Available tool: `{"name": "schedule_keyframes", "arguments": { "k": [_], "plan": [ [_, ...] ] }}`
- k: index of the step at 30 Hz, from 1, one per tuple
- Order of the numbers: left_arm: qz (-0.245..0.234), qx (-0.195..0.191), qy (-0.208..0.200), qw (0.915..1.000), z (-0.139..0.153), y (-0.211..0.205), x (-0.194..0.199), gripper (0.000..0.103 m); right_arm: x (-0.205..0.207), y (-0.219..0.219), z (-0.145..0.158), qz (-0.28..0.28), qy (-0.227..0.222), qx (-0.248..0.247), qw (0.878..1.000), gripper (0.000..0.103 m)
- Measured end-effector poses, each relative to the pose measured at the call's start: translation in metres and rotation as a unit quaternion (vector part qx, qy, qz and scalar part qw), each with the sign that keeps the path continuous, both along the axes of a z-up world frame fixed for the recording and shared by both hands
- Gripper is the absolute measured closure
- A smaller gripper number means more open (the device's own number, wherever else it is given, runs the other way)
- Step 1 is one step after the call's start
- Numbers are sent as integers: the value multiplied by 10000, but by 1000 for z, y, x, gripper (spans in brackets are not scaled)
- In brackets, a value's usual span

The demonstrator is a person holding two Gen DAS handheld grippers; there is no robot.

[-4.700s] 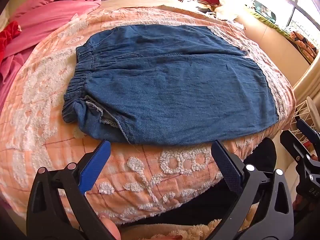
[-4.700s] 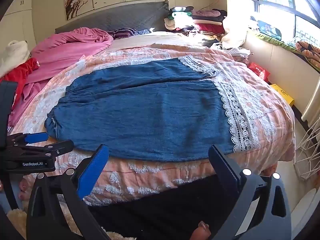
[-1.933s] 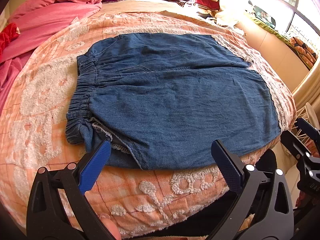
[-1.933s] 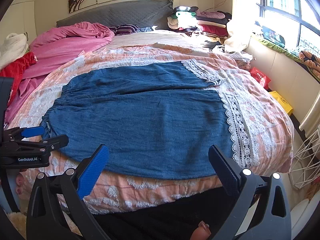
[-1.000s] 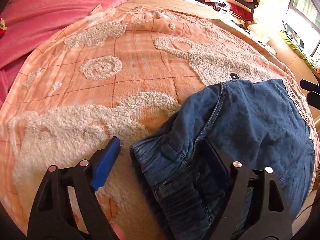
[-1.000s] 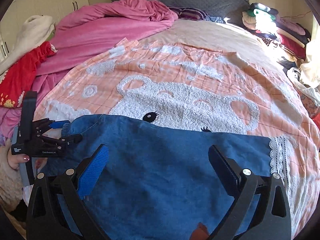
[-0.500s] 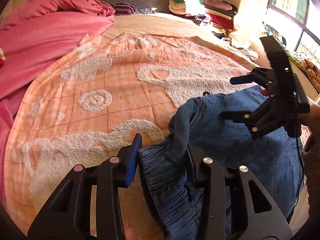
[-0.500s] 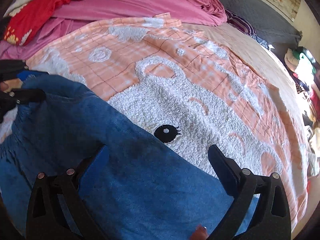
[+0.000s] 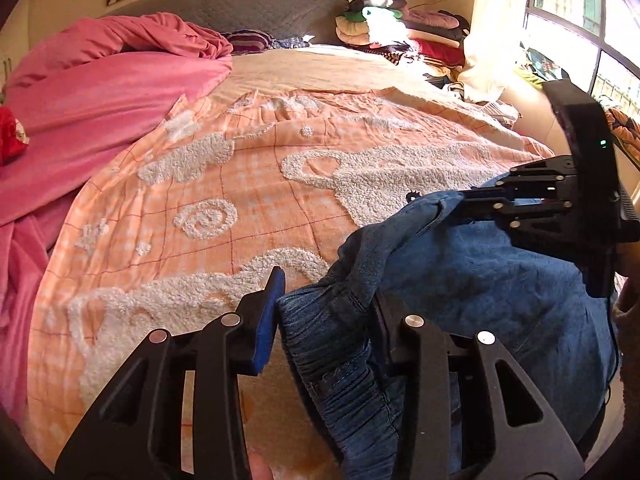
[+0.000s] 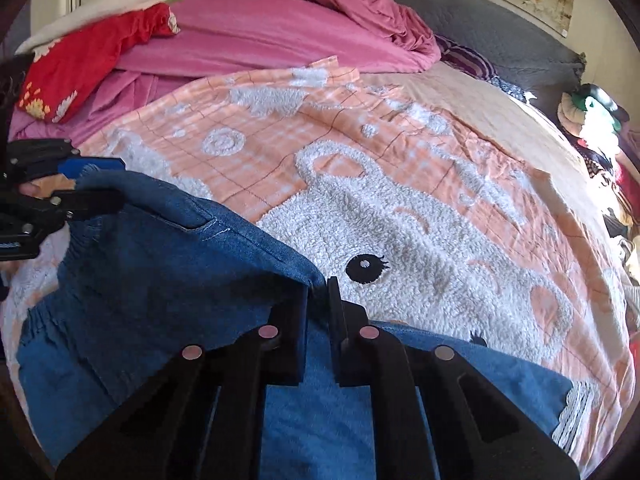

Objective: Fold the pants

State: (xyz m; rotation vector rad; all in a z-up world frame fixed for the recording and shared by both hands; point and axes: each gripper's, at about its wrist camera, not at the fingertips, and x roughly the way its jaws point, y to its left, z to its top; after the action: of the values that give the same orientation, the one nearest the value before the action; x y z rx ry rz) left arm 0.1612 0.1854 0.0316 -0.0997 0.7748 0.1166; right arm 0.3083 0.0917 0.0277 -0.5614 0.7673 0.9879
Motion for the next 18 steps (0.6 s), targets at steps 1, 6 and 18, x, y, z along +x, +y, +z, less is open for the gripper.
{"name": "schedule_keyframes", "arguments": {
  "k": [1,6,18],
  "plan": [
    [-13,15,-30,10000,1,-2,-2,72,-4,-8,6,-68,24,114,9999,95],
    [-120,90,-247,9996,9,-14,-16,72,-36,-43,28,-344,116,500,9981,95],
    [-670,106,-435,9967,21,-43,-76,72,-136,-109,49,-552,242,1114,9919,95]
  ]
}}
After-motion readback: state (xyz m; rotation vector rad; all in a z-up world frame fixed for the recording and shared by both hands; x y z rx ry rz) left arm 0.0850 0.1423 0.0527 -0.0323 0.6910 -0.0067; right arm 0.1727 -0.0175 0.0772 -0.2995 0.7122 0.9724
